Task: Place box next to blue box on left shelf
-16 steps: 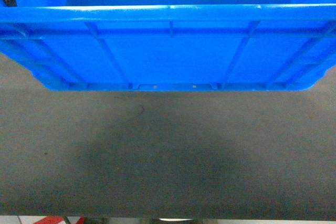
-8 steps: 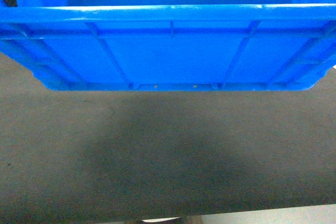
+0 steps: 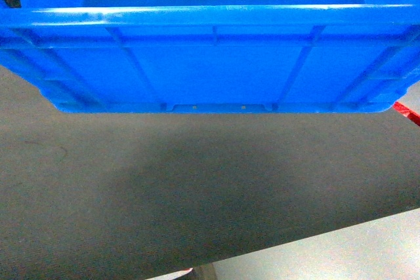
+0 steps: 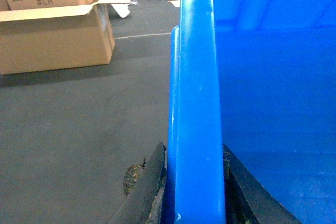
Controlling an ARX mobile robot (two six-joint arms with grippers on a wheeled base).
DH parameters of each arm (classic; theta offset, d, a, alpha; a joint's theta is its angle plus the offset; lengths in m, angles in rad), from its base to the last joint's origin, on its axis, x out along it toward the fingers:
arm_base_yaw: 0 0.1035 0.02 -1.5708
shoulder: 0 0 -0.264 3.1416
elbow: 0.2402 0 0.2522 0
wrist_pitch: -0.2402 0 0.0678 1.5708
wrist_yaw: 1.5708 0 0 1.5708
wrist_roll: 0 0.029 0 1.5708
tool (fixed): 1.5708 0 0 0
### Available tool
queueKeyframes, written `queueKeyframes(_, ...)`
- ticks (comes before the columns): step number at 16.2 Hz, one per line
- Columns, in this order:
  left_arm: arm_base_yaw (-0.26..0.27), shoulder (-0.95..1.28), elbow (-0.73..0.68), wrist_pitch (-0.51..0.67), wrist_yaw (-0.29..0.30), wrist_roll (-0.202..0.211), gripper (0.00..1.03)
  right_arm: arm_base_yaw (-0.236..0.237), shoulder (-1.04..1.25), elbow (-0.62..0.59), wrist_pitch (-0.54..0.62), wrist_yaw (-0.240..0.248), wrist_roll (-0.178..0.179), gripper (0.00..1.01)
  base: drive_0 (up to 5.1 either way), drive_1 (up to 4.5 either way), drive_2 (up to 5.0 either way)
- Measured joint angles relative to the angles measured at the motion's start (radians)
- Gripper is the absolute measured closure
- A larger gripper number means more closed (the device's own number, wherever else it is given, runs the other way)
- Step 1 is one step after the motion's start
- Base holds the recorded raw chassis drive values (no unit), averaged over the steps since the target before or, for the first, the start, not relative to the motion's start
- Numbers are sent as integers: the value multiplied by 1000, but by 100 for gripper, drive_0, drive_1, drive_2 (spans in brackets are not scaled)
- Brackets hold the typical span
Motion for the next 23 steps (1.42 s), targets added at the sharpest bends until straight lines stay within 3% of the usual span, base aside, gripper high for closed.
queueKeyframes(23, 0, 0, 0, 0, 0, 0, 83, 0, 0, 0, 0, 0, -1, 80, -152, -152, -152)
